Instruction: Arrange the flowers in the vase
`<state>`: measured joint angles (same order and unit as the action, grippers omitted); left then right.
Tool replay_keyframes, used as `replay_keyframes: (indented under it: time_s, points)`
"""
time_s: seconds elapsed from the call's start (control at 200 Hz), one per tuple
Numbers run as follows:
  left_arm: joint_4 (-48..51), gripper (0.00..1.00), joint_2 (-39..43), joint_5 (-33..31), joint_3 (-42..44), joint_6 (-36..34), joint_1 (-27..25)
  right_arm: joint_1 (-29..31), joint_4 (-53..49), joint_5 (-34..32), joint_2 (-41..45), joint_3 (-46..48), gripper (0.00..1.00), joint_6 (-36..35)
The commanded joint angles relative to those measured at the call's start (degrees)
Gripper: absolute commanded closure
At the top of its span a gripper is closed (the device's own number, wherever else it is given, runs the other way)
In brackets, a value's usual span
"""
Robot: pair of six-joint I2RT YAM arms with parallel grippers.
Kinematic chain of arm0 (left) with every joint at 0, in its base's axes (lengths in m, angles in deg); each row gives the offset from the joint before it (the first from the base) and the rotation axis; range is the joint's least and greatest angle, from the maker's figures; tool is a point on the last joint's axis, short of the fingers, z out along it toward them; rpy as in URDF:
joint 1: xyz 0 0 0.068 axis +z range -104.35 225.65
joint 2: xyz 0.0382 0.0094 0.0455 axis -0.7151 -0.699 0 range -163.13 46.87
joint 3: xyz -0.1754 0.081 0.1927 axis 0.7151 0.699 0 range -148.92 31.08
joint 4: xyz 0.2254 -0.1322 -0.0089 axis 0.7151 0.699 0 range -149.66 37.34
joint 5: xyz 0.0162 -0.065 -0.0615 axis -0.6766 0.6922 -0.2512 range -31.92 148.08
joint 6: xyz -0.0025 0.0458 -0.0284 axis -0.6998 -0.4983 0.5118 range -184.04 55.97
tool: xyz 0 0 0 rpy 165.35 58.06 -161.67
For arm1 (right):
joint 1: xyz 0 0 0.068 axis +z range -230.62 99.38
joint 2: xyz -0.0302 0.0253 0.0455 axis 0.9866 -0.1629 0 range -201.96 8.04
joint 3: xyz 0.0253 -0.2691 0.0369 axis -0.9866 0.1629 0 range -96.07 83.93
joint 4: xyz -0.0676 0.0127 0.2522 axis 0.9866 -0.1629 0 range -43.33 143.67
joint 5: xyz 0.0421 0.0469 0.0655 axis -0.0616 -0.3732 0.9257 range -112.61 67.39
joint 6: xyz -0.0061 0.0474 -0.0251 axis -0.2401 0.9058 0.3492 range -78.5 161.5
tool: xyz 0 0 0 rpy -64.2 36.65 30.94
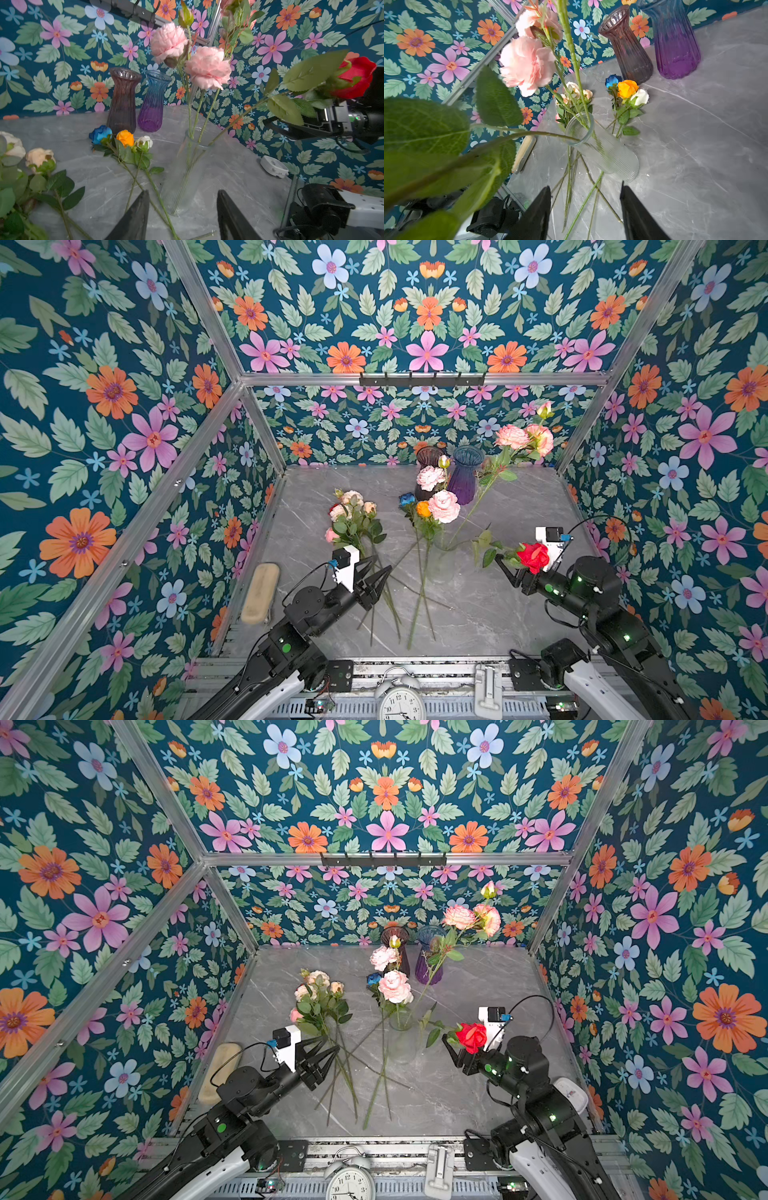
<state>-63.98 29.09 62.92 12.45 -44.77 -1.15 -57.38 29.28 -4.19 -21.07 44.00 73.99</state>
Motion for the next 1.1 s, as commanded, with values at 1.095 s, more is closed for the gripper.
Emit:
replay_keyframes:
  time_s: [1.095]
  points:
    - [19.46, 0.50, 16.09, -12.56, -3.08, 8.46, 0.05, 7.95, -15.17, -3.89, -47.45, -30.57, 0.61, 5.10]
